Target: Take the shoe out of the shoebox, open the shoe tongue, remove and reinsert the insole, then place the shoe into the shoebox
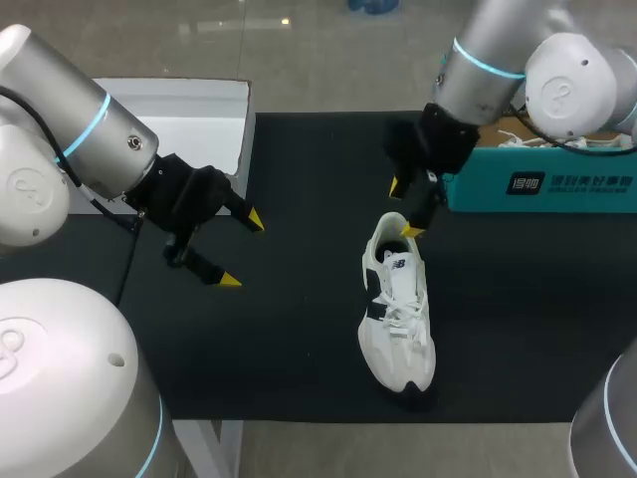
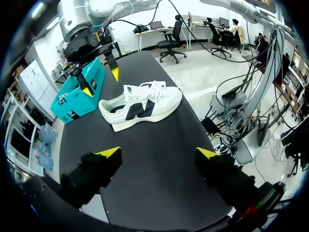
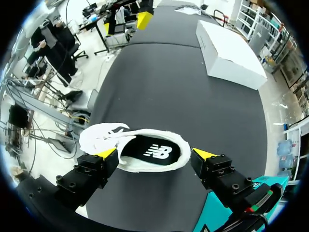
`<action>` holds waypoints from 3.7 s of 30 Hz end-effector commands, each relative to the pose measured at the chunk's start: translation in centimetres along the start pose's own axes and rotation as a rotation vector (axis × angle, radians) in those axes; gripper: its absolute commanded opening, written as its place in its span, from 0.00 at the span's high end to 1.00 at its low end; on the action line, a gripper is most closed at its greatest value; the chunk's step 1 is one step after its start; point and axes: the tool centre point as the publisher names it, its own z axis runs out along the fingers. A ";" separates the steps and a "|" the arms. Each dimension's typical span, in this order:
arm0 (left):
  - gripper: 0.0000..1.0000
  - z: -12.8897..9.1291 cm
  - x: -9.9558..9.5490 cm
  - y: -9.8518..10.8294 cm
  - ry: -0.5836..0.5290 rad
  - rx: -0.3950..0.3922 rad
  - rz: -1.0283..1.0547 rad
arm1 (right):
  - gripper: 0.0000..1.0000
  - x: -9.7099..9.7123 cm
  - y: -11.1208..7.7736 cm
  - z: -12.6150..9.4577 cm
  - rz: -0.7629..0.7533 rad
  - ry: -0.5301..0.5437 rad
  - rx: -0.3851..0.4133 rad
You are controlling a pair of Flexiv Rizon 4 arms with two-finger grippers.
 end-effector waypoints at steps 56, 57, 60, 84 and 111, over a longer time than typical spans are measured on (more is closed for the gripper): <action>0.00 0.1 0.0 0.0 0.001 -0.003 0.000 | 0.51 -5.0 -3.0 6.9 0.198 -0.017 0.197; 0.00 0.1 0.0 0.0 0.001 -0.003 0.000 | 0.55 -5.0 -3.0 6.9 0.198 -0.017 0.198; 0.00 0.1 0.0 0.0 0.001 -0.003 0.000 | 0.73 -5.0 -3.0 7.0 0.199 -0.015 0.202; 0.00 0.1 0.0 0.0 0.001 -0.003 0.000 | 1.00 -2.5 -2.8 1.4 0.236 -0.111 0.211; 0.00 0.1 0.0 0.0 0.001 -0.003 0.000 | 1.00 -1.0 -2.0 -18.5 0.256 -0.313 0.268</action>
